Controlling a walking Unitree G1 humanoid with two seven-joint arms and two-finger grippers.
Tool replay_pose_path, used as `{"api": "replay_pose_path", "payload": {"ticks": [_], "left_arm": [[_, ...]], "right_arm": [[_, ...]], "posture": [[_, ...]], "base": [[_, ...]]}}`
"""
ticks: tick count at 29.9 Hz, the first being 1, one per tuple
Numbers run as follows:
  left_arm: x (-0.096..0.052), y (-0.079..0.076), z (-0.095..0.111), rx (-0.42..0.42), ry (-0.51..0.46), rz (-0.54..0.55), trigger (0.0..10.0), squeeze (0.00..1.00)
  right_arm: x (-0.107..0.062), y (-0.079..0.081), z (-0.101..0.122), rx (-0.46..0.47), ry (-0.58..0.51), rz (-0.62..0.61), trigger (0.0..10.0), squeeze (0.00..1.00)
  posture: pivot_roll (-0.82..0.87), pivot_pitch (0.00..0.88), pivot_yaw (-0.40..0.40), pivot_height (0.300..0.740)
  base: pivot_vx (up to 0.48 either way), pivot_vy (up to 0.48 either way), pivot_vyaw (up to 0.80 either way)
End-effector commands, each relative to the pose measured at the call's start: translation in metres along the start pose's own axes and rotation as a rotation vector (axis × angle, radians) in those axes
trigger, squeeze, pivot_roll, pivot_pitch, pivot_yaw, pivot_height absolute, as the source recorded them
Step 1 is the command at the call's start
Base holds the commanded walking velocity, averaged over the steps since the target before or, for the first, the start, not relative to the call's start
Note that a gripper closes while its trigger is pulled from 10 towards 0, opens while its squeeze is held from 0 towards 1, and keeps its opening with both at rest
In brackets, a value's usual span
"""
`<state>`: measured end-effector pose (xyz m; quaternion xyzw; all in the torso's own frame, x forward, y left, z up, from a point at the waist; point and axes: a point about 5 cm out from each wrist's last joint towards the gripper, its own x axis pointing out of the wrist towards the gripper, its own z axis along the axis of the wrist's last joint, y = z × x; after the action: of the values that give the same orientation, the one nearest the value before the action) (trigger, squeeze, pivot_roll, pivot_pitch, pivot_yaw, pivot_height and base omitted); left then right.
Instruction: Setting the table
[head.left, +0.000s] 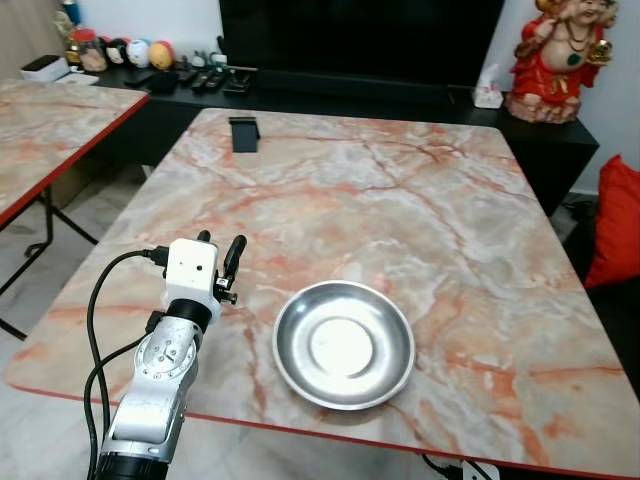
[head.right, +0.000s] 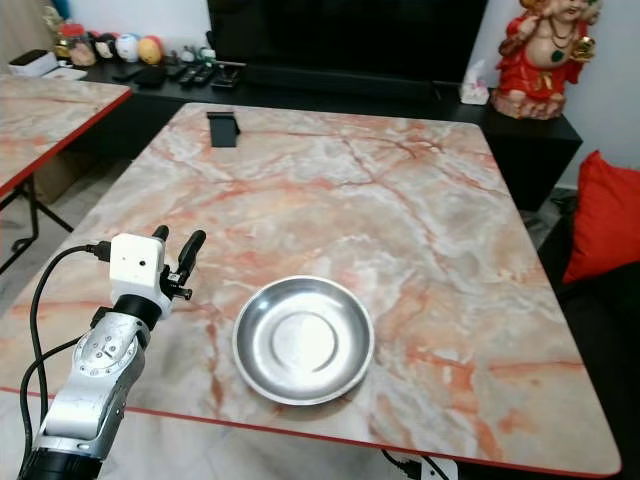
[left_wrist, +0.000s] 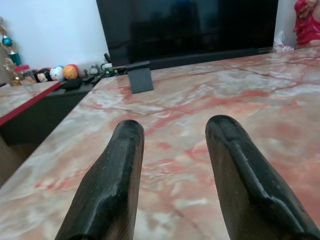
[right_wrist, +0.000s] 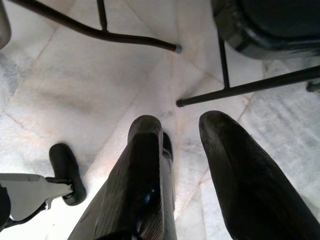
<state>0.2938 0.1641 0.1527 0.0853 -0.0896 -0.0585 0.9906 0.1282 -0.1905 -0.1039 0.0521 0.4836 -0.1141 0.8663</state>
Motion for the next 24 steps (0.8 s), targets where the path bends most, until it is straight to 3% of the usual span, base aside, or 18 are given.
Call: {"api": "replay_pose_path", "payload": {"ticks": [1,24], "left_arm": [[0.0019,0.0006,0.0033,0.007,-0.012,-0.003,10.0,0.00],[0.0055,0.0006,0.0056,0.010,-0.022,-0.012,10.0,0.00]], "right_arm": [[-0.0005,-0.0019,-0.0025,0.003,0.012,-0.009,10.0,0.00],[-0.0004,-0.0009,-0.0024,-0.004,0.013,-0.004,10.0,0.00]], "posture": [[0.04,0.000,-0.014,0.740],[0.04,0.000,-0.009,0.740]], "base": [[0.000,0.368,0.00],[0.000,0.369,0.00]]}}
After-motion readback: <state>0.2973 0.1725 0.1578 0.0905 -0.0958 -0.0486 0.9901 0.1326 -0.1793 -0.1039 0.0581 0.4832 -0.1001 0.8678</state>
